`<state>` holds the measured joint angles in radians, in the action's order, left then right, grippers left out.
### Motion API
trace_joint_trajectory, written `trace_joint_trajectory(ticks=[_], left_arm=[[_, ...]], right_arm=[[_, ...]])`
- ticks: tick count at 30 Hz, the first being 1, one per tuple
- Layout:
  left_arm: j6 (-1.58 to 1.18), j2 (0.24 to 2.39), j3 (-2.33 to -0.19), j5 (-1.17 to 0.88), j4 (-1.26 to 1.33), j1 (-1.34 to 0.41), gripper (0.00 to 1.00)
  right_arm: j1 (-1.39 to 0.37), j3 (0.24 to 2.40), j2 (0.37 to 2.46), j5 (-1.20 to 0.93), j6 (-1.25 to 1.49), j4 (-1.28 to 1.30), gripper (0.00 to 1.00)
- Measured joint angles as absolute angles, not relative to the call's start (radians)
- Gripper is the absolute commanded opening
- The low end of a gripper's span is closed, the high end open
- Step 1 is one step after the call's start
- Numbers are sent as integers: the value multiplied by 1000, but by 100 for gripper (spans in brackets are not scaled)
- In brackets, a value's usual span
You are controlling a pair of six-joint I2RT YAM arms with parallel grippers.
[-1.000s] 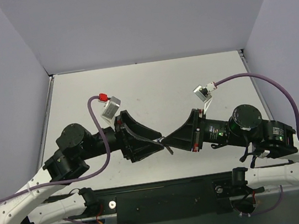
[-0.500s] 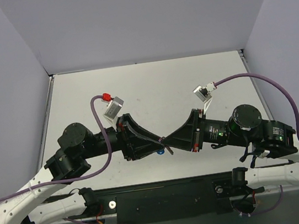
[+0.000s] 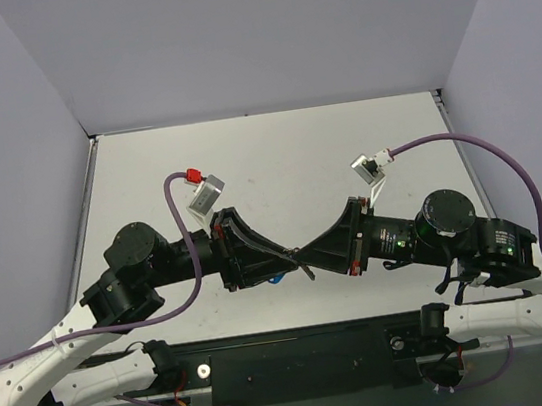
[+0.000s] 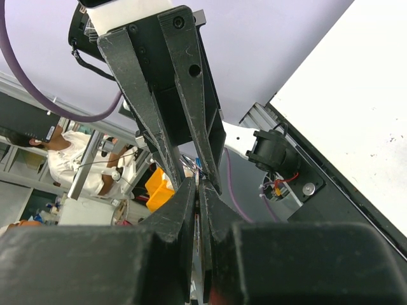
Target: Remove the keys from the keyring
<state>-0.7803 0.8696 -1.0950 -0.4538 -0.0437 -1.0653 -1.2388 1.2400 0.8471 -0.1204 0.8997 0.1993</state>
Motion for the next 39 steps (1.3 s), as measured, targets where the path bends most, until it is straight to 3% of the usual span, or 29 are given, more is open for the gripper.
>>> trace_joint_trajectory(ticks=[1,7,8,12,20,28,39], left_arm=[[-782,870,-1095,-454,-43,-1065,24],[-783,862,-1095,-449,-41,-1065,79],[-781,855,-1095,-445,-42,-1065,81],[-773,818,-1097,-417,-63,-1065,82],[-730,807,-1154,-344,-155,-1065,71],[-698,840,-1159,-318,-221,-1065,68],[-693,849,-1159,-323,-232,-1065,43]], right_arm=[[-1239,1240,847,-120,900,199,0],[-1239,1241,850,-119,897,212,0],[-1239,1241,852,-119,897,216,0],[-1239,1241,857,-119,897,227,0],[-1239,1241,857,-119,897,237,0],[-1246,1242,858,-121,895,237,0],[-1252,1242,859,-128,889,237,0]])
